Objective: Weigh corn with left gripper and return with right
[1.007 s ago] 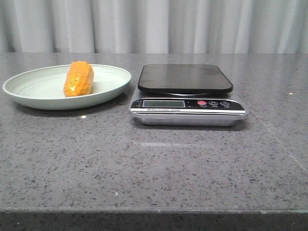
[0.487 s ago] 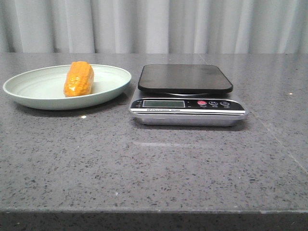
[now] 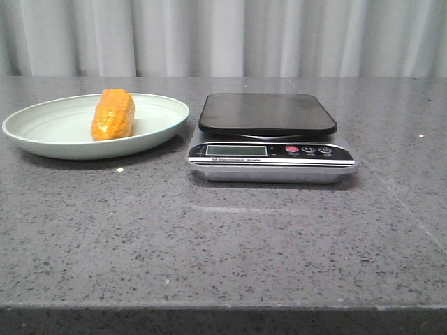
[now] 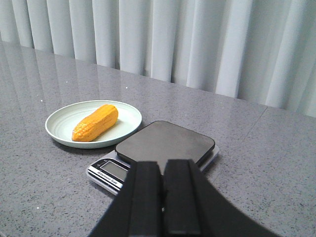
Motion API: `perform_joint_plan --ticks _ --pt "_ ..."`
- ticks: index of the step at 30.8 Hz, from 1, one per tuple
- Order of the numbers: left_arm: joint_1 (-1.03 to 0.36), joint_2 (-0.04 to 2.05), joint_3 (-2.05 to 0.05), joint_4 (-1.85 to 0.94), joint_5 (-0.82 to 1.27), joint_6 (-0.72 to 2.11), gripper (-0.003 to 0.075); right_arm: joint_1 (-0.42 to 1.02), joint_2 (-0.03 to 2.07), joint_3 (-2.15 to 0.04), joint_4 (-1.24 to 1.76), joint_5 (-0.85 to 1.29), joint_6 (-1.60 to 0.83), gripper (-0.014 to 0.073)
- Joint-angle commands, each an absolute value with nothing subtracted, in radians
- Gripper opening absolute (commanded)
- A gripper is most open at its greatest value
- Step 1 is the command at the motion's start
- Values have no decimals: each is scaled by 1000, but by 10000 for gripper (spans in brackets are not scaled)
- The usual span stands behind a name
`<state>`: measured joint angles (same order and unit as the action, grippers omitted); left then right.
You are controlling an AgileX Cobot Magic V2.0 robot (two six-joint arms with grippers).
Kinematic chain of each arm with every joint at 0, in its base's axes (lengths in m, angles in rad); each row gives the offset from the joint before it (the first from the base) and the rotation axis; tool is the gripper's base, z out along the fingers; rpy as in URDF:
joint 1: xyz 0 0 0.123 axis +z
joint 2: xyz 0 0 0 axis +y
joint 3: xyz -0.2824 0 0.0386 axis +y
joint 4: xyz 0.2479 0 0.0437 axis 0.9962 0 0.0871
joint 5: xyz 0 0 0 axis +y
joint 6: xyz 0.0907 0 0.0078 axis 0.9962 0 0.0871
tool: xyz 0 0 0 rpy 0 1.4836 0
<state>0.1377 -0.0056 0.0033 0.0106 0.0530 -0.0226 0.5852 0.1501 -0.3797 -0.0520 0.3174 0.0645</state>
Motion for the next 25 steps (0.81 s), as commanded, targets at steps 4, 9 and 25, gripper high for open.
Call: perform_joint_plan --ticks 4,9,25 --pt "139 -27 10 0 -81 -21 127 580 159 -404 -68 229 59 151" --pt "139 -27 10 0 -81 -21 127 580 159 -404 -68 229 59 151" --pt "139 -25 10 0 -81 -21 127 580 159 -404 -68 229 59 151"
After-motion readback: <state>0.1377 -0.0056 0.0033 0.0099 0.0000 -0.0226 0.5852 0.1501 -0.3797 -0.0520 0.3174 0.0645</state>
